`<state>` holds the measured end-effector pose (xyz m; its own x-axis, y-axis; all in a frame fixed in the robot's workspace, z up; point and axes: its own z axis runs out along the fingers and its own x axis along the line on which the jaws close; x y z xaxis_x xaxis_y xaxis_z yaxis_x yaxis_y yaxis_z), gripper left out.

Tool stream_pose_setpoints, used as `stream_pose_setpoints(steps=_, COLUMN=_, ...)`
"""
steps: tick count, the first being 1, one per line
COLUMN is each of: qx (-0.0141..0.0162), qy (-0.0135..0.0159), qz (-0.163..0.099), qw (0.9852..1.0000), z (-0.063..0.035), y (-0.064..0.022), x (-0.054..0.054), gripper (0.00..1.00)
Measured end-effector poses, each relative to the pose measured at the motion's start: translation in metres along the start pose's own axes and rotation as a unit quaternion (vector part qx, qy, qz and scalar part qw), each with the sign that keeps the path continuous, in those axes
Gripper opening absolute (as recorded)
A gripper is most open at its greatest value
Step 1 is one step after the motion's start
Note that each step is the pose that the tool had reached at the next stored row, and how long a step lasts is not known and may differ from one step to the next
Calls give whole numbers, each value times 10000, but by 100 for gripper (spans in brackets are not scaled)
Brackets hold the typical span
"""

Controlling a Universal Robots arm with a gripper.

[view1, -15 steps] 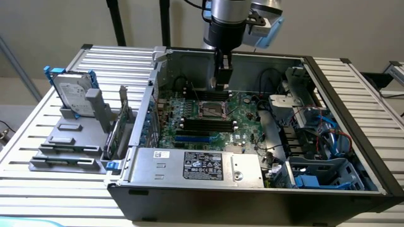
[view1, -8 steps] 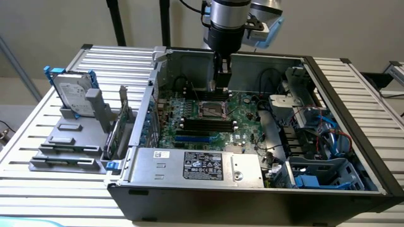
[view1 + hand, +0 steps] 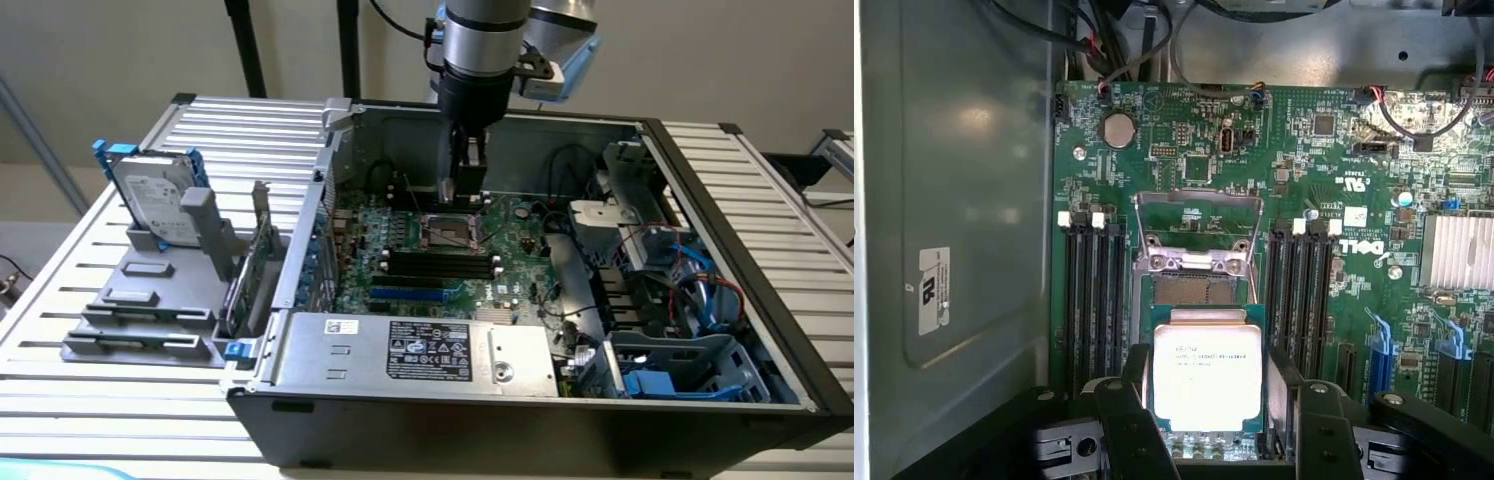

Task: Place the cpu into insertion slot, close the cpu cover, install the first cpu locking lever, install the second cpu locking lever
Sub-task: 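Place the cpu into insertion slot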

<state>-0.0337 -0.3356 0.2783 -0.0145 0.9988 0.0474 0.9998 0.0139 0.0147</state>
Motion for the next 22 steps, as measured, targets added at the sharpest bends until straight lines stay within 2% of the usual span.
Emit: stream_pose_setpoints(steps=22, qx=-1, qy=1, qz=-2, qw=10000, z=393, y=-16, x=-32, gripper=55)
